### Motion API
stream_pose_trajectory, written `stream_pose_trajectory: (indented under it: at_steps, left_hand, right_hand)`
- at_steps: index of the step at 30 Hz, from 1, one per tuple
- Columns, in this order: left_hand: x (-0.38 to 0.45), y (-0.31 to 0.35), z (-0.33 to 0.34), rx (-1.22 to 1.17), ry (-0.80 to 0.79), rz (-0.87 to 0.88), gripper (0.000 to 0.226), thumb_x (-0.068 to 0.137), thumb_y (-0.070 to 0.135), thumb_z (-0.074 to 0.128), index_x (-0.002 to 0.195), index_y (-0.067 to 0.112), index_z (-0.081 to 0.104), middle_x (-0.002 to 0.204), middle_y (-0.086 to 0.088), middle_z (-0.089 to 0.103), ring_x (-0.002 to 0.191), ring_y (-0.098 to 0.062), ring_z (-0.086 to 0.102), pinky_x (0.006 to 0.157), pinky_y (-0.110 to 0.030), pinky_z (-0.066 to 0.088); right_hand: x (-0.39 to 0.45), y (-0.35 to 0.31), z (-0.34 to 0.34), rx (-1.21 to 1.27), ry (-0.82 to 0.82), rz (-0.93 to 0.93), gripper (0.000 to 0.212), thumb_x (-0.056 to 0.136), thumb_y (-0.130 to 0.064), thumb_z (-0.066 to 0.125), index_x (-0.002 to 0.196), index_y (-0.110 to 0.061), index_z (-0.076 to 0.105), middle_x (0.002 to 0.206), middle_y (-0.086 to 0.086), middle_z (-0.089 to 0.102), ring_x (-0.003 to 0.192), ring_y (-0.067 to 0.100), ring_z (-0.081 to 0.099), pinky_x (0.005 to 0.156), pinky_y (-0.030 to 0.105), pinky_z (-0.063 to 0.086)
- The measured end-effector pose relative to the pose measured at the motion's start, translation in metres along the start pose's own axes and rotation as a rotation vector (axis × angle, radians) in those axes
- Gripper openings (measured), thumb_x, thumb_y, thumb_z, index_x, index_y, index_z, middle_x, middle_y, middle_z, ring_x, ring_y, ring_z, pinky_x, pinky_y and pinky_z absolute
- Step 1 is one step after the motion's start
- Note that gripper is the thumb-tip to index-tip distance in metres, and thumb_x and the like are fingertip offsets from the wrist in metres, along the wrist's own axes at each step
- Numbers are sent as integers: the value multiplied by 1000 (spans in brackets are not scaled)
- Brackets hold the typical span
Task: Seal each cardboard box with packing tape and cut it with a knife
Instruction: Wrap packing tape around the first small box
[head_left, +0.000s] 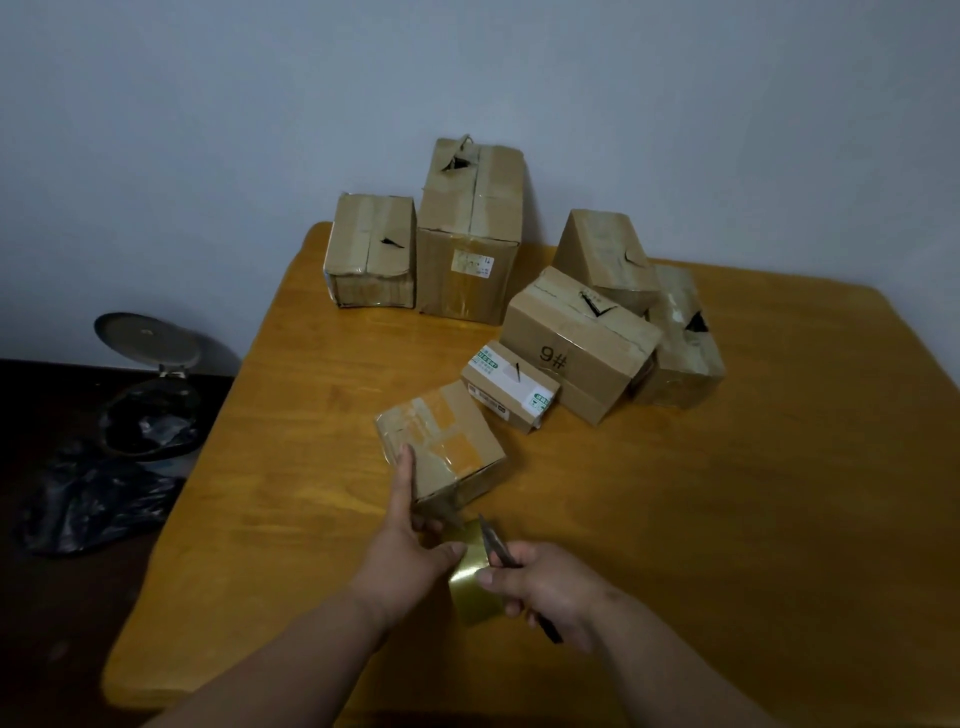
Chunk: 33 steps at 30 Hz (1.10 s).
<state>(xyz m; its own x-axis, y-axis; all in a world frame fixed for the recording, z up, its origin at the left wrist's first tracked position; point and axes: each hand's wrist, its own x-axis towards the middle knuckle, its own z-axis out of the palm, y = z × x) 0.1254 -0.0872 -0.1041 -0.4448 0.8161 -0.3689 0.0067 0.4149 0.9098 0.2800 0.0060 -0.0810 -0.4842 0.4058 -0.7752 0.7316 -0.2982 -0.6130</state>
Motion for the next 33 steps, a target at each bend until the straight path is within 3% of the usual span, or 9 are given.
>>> stream_pose_trajectory:
  at_steps: [2,5,8,10,16,20,23,28,33]
  left_hand:
    - [0,-2,3,-28,17,-8,128,77,0,78,126,81,-9,138,7,41,107,-13,55,92,-43,55]
    - [-2,-4,7,-69,29,-6,128,76,-3,77,121,85,-5,130,0,47,107,-12,54,89,-39,57]
    - [0,-5,7,-101,30,-20,126,77,-7,75,119,86,1,115,-5,51,101,-20,57,84,-40,58]
    - [1,-5,5,-125,23,-23,124,77,-9,73,121,84,5,111,-4,52,95,-19,56,81,-34,58]
    - [2,-7,2,-148,-18,-13,121,78,-14,70,132,74,5,105,0,50,79,-16,49,66,-17,52]
    - [3,-6,0,-109,-42,-28,124,78,-10,72,144,64,-3,99,-3,56,71,-12,54,66,-18,52]
    - [5,-8,0,-85,-43,-8,124,79,-10,72,143,65,-3,95,-3,59,65,-5,56,67,-19,52]
    - [7,-6,2,-119,-51,3,125,78,-15,69,144,64,-1,136,7,48,78,-16,52,73,-23,54]
    - [5,-4,3,-70,-36,10,124,79,-10,72,135,72,-2,114,-8,61,85,-19,60,75,-25,58]
  right_hand:
    - [-3,-1,-4,-19,4,6,9,92,-31,65,101,-29,64,80,-10,63,67,5,53,57,20,39]
    - [-7,-8,-15,-124,87,-45,6,96,-33,57,100,-33,61,98,-10,63,80,5,56,63,18,42]
    - [-10,-22,-26,-263,205,-135,15,99,-22,46,110,-27,55,103,-3,57,92,13,56,80,32,49]
    - [-14,-31,-30,-432,237,-227,18,100,-17,42,111,-22,55,96,-3,57,84,11,55,72,28,48]
    - [-30,-47,-21,-1012,293,-433,20,102,-28,40,112,-28,57,87,-5,58,77,15,55,55,25,36]
    - [-32,-60,-10,-1134,309,-424,20,100,-25,43,109,-26,60,91,-3,51,73,14,49,55,26,34]
    - [-34,-68,-2,-1165,306,-363,18,98,-23,47,110,-25,60,98,1,48,77,16,52,63,28,44]
    - [-36,-86,8,-1251,286,-244,26,95,-15,47,118,-15,60,112,8,50,85,21,52,74,34,51]
    - [-34,-95,17,-1326,227,-198,29,98,-20,44,122,-10,58,120,13,47,105,28,52,81,39,50]
